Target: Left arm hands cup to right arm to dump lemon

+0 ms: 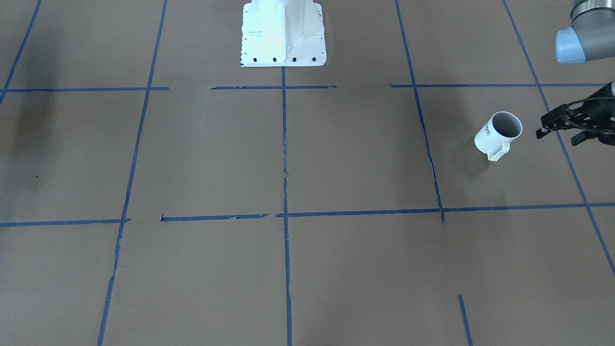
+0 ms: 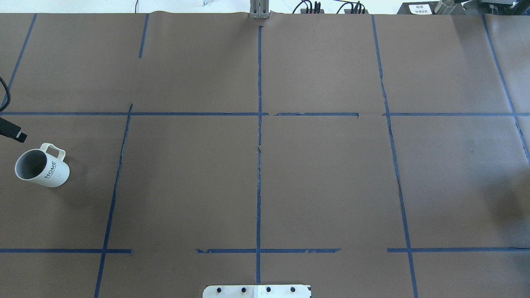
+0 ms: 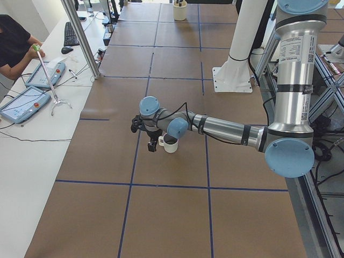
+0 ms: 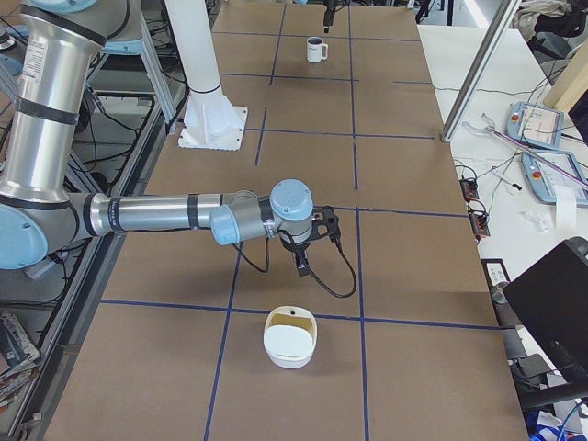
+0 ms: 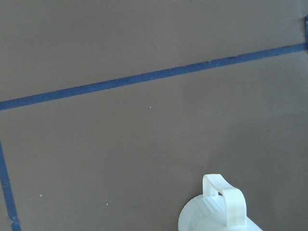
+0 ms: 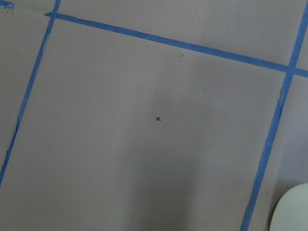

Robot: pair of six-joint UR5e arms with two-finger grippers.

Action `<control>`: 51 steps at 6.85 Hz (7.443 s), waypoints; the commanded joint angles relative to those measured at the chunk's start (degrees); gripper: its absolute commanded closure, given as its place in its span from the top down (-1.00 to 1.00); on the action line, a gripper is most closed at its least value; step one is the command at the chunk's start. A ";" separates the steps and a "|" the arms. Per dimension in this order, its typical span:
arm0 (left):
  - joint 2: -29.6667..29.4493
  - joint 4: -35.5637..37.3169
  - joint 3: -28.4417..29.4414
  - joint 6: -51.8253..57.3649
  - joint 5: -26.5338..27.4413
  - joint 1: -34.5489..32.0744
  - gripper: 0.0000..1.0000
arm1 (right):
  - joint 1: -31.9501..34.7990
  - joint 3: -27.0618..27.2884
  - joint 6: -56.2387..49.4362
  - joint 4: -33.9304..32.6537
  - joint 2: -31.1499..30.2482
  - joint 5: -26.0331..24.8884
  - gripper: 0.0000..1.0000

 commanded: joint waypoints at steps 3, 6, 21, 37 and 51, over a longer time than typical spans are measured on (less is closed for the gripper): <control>3.89 -5.92 -0.37 -8.54 1.14 8.19 1.00 | -0.68 -0.08 0.21 -0.16 0.04 0.01 1.00; 3.89 -6.28 0.25 -9.56 2.37 9.64 -0.59 | -1.12 -0.17 0.39 -0.16 -0.05 0.01 1.00; -51.63 37.32 -2.32 -81.43 8.44 24.31 -1.00 | -59.96 5.37 42.69 15.15 39.68 -72.86 0.97; -57.64 28.44 3.86 -89.20 0.45 25.37 -0.95 | -64.05 3.08 36.78 29.20 37.57 -78.83 0.98; -55.98 28.00 -1.15 -88.32 0.17 19.24 1.00 | -63.70 4.91 36.86 29.38 31.36 -80.15 -0.41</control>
